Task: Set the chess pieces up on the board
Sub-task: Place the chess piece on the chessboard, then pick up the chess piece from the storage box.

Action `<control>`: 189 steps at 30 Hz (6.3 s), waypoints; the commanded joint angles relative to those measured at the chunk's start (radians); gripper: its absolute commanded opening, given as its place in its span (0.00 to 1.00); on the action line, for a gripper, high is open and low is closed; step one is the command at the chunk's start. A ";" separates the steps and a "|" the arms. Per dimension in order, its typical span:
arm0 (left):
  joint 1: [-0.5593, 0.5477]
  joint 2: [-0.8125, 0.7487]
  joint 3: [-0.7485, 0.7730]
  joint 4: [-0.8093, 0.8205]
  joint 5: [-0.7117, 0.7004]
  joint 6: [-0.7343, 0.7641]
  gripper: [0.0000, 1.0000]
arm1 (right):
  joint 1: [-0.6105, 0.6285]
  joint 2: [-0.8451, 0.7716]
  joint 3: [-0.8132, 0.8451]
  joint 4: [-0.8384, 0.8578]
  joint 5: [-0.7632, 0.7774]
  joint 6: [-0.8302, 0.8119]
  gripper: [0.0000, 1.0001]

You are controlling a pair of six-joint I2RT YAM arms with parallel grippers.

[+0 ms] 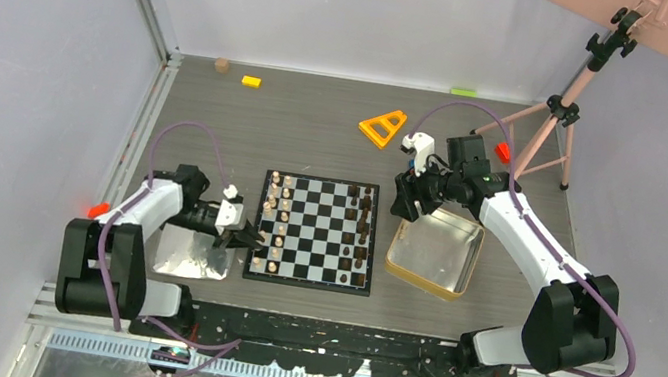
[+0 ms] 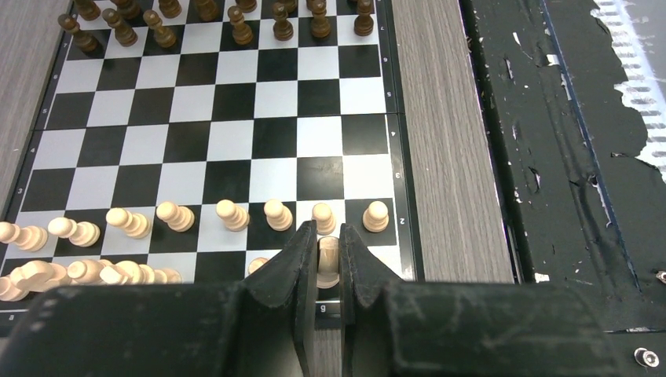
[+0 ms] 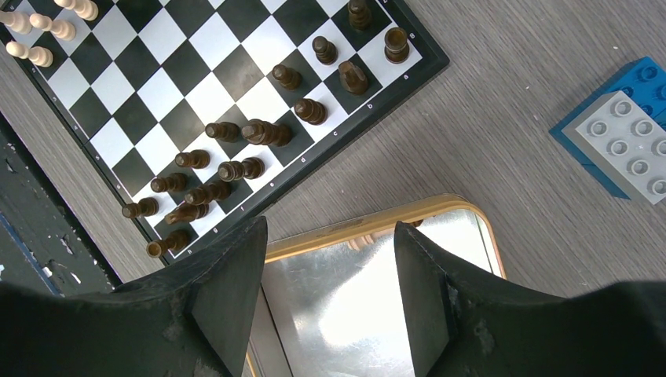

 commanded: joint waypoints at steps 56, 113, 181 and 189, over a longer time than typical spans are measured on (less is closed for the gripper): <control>-0.036 0.013 0.017 0.036 -0.016 -0.012 0.22 | -0.002 -0.007 0.023 0.015 0.008 -0.008 0.66; -0.036 -0.232 0.366 0.506 -0.379 -1.429 1.00 | -0.012 0.117 -0.170 0.153 0.267 0.410 0.52; -0.500 0.349 0.774 0.768 -0.275 -2.246 0.73 | 0.058 -0.156 0.051 -0.074 -0.104 0.070 0.08; -0.567 0.454 0.846 0.772 -0.293 -2.378 0.64 | 0.094 -0.135 0.078 -0.038 -0.085 0.098 0.07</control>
